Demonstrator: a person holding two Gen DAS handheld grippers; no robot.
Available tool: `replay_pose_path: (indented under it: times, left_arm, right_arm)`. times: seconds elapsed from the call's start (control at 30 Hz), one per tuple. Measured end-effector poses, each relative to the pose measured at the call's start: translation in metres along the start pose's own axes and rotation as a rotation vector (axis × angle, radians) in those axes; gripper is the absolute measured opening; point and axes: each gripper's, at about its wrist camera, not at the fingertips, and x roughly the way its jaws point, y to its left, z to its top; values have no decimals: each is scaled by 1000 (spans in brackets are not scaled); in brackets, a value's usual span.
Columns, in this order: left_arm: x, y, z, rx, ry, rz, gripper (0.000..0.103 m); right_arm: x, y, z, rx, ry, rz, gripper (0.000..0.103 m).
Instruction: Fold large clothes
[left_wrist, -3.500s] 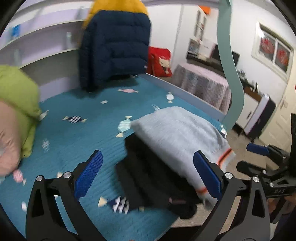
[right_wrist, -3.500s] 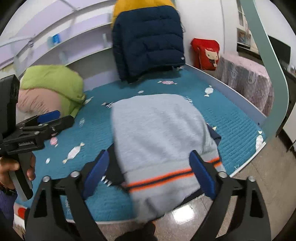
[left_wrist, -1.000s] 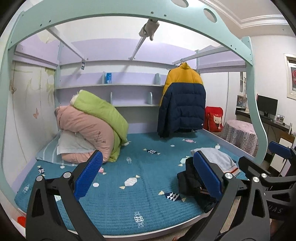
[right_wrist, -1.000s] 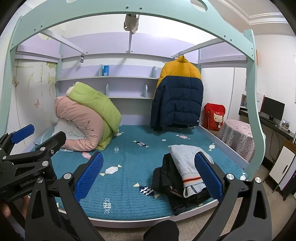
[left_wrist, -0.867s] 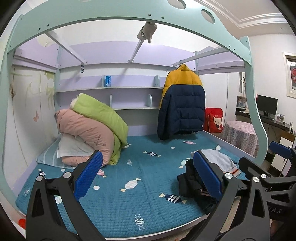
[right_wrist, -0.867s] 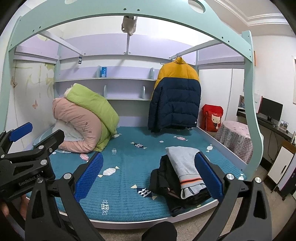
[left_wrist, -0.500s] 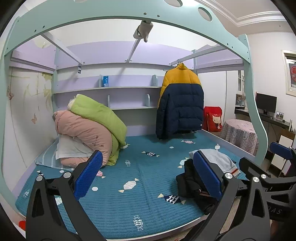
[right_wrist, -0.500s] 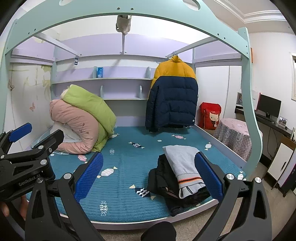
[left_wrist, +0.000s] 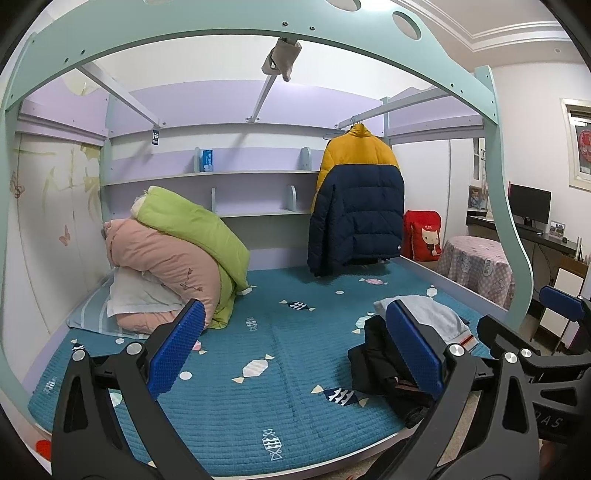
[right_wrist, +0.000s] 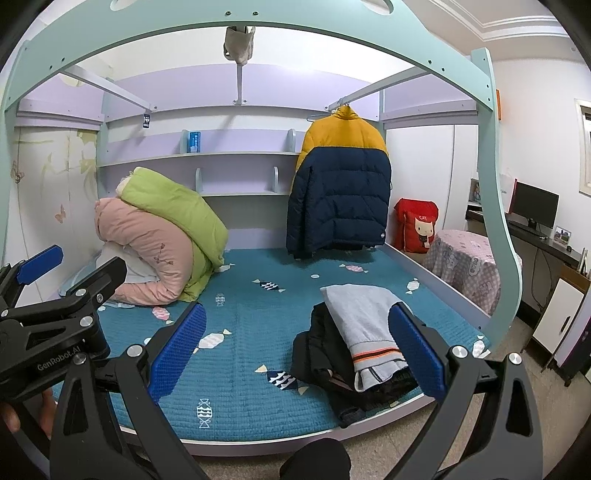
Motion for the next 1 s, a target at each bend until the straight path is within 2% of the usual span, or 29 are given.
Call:
replay_pose_path:
  times: [1.0]
  left_arm:
    - [4,-5,1,1,-7,-10,98]
  right_arm:
    - [-2,-2,-1,5,0,-6,96]
